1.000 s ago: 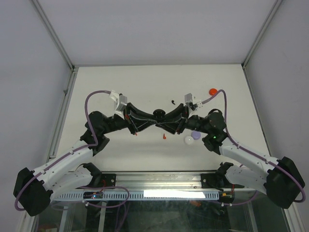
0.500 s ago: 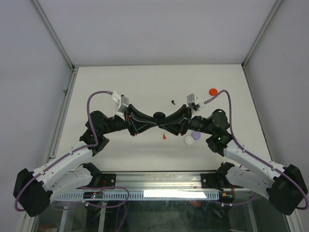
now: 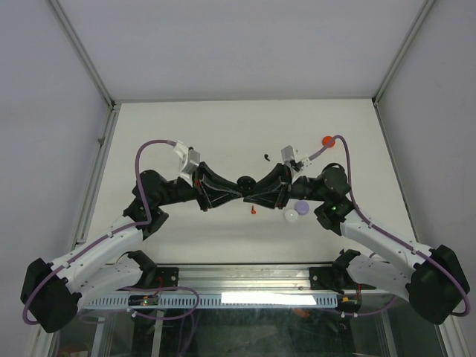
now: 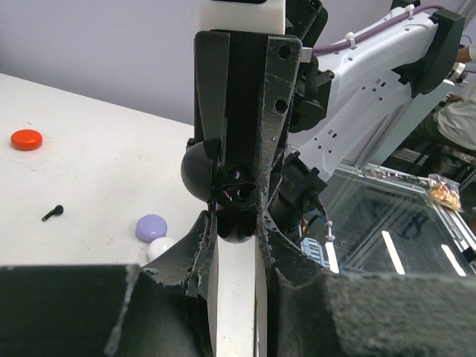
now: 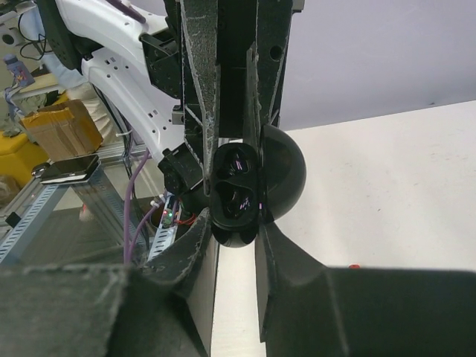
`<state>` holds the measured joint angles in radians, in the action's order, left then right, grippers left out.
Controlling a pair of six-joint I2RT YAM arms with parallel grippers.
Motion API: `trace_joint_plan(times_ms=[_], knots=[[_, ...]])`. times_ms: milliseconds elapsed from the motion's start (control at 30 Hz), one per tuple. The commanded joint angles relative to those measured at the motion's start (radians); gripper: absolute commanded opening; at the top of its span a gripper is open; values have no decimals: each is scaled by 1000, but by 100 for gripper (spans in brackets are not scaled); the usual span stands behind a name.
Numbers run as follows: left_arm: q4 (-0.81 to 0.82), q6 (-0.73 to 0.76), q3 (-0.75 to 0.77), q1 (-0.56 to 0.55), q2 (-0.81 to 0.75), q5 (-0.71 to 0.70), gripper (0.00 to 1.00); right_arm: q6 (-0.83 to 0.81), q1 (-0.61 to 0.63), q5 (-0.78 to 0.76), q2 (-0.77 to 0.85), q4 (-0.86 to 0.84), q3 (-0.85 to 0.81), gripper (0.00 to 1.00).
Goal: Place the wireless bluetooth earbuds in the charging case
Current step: Adjust the charging case.
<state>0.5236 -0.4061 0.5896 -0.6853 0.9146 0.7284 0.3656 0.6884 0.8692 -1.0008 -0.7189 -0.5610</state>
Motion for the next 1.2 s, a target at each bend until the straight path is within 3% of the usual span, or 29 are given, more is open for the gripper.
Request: trace_joint_plan(times_ms=[0, 200, 400, 633, 733, 800, 900, 1000, 1067, 1167], knots=[[82, -23, 11, -3, 9, 24, 9, 30, 6, 54, -21, -89, -55, 0], [117, -48, -7, -4, 9, 23, 28, 48, 6, 47, -33, -116, -59, 0], [166, -78, -16, -4, 29, 34, 39, 65, 14, 38, -52, -140, -62, 0], [183, -91, -20, -5, 32, 37, 29, 63, 16, 0, -50, -153, -57, 0], [185, -90, -25, -5, 28, 35, 16, 58, 17, -11, -48, -154, -52, 0], [182, -82, -29, -5, 20, 31, 7, 46, 17, -21, -42, -143, -48, 6], [160, -62, -34, -4, 0, 9, 3, 19, 16, -45, -21, -101, -43, 8], [131, -44, -32, -4, -14, -6, 5, 5, 16, -52, -2, -75, -45, 8], [103, -39, -30, -4, -20, -25, 21, 3, 17, -52, 7, -54, -51, 7], [103, -43, -34, -4, -23, -28, 29, 3, 16, -52, 15, -49, -50, 7]])
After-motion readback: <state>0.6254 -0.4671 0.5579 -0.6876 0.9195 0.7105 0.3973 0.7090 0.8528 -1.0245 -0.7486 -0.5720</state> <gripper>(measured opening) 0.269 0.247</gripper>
